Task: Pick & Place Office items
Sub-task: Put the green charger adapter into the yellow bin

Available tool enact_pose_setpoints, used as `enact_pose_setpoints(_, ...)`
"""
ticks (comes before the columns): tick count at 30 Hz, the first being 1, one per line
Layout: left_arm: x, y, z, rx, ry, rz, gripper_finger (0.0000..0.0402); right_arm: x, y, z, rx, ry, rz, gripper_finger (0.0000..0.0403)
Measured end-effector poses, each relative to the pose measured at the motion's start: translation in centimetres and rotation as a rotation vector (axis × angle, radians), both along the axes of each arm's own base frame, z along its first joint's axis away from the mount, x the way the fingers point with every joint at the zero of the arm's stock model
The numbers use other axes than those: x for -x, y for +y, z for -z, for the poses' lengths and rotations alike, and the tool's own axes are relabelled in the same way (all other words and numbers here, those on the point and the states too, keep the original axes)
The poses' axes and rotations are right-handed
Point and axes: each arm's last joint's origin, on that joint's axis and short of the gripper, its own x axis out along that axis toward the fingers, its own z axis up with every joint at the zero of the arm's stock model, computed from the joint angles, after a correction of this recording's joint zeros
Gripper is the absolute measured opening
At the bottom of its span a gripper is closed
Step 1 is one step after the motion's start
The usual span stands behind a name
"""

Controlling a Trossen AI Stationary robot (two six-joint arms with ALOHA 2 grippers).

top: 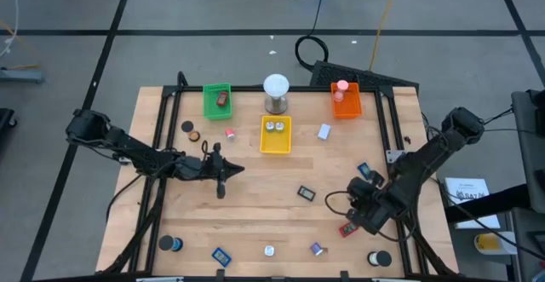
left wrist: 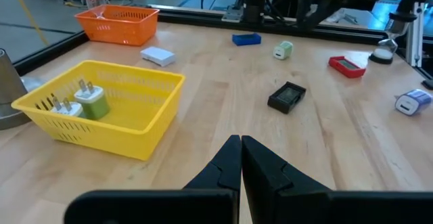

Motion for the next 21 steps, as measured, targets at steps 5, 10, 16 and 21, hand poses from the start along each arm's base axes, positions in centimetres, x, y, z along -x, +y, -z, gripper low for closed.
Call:
enact_pose_setpoints(5,0.0,-0.2,0.0,0.002,0.000,0.008,0.0012,1.0,0.5,0.1,-0.021,0.024,0.029,0.0157)
enact_pose_setpoints(10,0.1,-0.3,0.0,-0.001,0.004,0.014,0.0012,2.1,0.3,1.2,-0.009,0.042,0.100,0.0191)
enact_pose_setpoints(16,0.0,-0.3,0.2,-0.006,0.012,0.008,0.0012,3.2,-0.6,3.3,0.012,0.091,0.165,0.0225)
enact_pose_setpoints(21,-0.2,-0.3,0.8,-0.009,0.037,0.007,0.0012,3.3,-0.7,3.6,0.015,0.099,0.153,0.0250)
